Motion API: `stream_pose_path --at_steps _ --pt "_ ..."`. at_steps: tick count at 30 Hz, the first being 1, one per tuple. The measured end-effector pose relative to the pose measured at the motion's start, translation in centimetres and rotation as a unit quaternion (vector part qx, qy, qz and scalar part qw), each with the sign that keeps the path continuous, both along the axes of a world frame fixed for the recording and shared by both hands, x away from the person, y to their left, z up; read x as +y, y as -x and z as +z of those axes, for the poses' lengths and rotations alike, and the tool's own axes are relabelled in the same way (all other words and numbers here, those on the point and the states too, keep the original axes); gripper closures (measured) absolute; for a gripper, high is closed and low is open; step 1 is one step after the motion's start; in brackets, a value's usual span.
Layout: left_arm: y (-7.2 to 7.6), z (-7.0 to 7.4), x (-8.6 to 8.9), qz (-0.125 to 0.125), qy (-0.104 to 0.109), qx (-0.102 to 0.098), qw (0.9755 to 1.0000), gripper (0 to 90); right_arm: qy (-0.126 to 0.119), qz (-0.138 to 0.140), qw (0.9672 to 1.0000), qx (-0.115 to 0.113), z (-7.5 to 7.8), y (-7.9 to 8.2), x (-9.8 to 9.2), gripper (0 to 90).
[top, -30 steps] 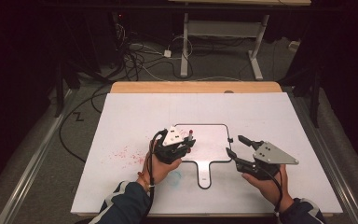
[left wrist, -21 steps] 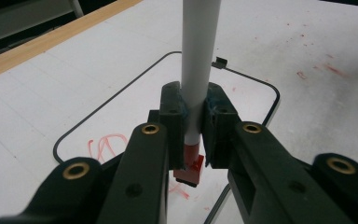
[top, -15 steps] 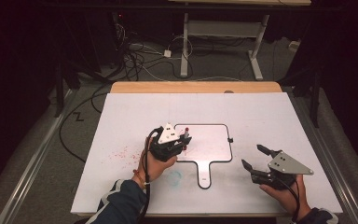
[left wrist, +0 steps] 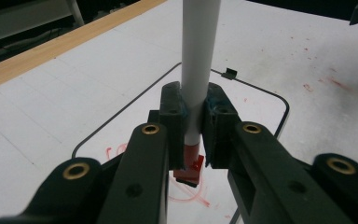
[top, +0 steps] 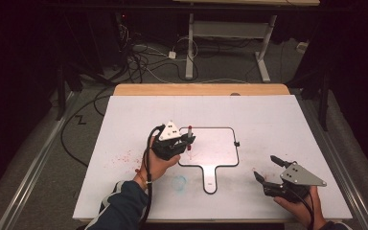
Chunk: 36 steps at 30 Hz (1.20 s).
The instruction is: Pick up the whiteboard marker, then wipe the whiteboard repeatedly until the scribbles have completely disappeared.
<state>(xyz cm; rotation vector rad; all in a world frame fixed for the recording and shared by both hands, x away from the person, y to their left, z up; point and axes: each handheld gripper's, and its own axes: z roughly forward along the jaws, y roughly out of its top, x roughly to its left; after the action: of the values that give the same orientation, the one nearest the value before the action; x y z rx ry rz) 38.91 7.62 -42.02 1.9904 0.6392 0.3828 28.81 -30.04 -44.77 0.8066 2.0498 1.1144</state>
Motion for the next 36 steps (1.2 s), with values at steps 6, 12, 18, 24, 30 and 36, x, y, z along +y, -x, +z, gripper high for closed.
stream_pose_path --at_steps 6,12,18,24,30,36 --pt "-1.7 -0.1 0.1 0.002 -0.007 -0.007 0.9999 78.6 -0.002 0.005 0.9999 0.009 -0.3 0.0 0.2 24.7" --pt "-3.9 -0.6 0.0 0.012 -0.01 -0.01 0.9998 78.6 0.001 0.01 0.9998 0.016 -0.6 -0.3 0.5 25.0" --pt "-5.7 -1.3 -0.5 0.024 -0.023 -0.017 0.9993 78.6 0.013 0.021 0.9995 0.02 -0.9 -0.2 1.0 25.0" --pt "-6.8 -2.8 -0.8 0.031 -0.041 -0.013 0.9986 78.6 0.016 0.021 0.9993 0.026 -1.2 -0.1 0.9 25.0" --pt "-7.4 -3.6 -0.5 0.037 -0.033 0.003 0.9988 78.6 0.018 0.023 0.9993 0.025 -1.2 0.0 1.0 25.1" --pt "-7.8 -4.3 -0.4 0.042 0.0 0.007 0.9991 78.6 0.022 0.025 0.9991 0.024 -1.2 -0.1 1.1 25.2"
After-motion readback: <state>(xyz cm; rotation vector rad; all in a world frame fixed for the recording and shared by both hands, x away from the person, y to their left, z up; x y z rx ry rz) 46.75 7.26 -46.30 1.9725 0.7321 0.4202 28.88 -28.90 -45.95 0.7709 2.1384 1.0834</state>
